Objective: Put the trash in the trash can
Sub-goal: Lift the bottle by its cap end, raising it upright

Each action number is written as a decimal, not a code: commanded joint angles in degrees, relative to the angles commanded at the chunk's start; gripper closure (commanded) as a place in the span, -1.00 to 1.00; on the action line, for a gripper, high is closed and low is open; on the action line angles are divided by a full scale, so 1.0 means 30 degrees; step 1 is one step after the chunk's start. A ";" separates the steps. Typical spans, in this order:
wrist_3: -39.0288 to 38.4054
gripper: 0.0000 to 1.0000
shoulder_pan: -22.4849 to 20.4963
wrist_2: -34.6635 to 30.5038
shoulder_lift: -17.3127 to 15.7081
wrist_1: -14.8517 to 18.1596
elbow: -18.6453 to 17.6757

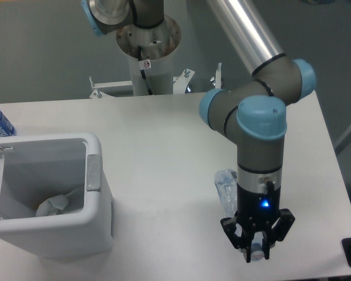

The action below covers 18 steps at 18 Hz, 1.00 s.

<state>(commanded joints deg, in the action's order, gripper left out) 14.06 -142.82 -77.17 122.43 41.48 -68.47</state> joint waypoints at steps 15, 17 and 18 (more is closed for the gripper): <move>-0.1376 0.28 0.0146 0.0234 -0.0762 -0.1523 0.0761; -0.1668 0.28 0.0175 0.0904 -0.1083 -0.1552 0.0762; -0.1902 0.28 0.0263 0.1401 -0.1317 -0.1582 0.0762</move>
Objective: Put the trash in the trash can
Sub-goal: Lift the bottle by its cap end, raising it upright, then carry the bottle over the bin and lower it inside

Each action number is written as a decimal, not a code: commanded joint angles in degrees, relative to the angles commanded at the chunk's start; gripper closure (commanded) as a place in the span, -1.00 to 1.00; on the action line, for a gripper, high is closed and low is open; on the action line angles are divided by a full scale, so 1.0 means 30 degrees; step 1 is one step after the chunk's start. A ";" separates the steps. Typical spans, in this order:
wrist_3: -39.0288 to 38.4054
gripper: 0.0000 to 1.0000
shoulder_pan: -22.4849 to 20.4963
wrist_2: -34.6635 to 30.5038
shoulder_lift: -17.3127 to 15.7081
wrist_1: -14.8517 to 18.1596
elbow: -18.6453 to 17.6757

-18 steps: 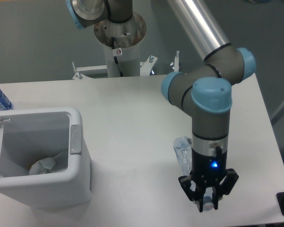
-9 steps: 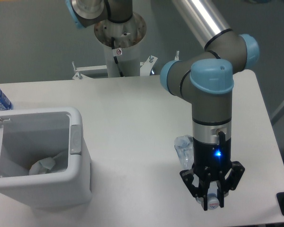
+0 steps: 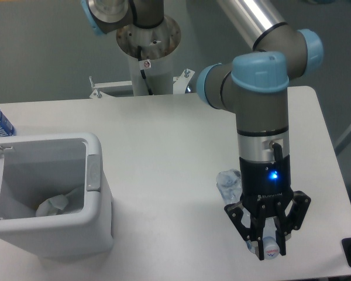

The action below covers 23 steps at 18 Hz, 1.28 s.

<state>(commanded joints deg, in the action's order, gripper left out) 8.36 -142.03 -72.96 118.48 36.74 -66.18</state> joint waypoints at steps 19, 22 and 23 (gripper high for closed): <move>-0.1555 0.28 0.3954 0.1821 -0.3195 -0.0059 0.0146; -0.1555 0.28 0.4628 0.1821 -0.3459 -0.0059 0.0117; -0.1555 0.28 0.4775 0.1821 -0.3459 -0.0059 0.0059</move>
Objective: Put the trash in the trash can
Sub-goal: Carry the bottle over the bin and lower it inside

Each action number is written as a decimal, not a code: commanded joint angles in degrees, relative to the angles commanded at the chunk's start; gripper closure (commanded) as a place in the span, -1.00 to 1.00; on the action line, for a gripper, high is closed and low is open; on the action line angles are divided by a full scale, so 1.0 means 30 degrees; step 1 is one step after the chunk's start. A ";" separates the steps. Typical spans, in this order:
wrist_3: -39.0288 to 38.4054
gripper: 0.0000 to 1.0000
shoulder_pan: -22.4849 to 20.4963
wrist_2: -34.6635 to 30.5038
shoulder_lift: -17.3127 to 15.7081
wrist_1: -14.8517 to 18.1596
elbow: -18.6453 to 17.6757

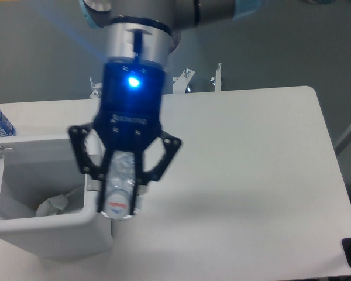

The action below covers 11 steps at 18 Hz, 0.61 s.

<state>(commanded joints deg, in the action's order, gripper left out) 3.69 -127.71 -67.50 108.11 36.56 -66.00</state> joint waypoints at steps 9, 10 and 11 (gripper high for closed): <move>0.0058 0.27 0.2107 -0.0029 0.0175 0.0000 -0.0088; 0.0059 0.28 0.2372 -0.0058 0.0263 0.0000 -0.0117; 0.0059 0.28 0.2549 -0.0059 0.0293 0.0000 -0.0263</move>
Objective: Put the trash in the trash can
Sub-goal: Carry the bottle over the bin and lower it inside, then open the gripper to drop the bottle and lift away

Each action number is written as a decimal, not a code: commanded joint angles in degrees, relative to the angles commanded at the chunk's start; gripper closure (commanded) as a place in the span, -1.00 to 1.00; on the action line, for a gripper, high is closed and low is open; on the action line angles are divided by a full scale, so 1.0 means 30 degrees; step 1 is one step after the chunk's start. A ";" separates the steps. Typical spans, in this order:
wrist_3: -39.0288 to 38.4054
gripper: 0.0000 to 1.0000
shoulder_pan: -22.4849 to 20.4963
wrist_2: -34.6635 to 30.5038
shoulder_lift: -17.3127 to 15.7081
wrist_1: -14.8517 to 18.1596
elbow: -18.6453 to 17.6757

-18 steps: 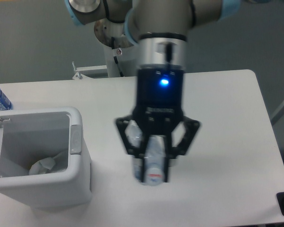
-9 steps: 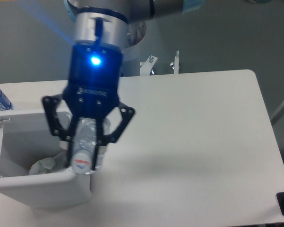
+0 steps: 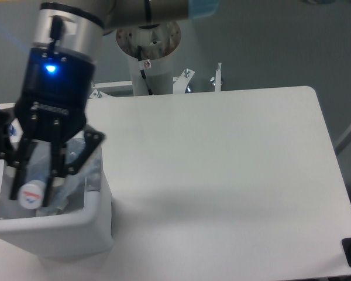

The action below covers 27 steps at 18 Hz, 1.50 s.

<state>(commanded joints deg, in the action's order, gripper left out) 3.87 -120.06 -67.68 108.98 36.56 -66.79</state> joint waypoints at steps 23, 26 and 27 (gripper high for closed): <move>0.0176 -0.71 0.0910 0.0029 0.1201 0.0000 -0.1583; 0.0205 -0.83 0.0881 0.0029 0.1201 0.0000 -0.1583; 0.0205 -0.88 0.0881 0.0029 0.1143 0.0000 -0.1583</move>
<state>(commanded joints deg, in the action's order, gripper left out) 4.48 -117.42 -67.59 112.41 36.56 -71.54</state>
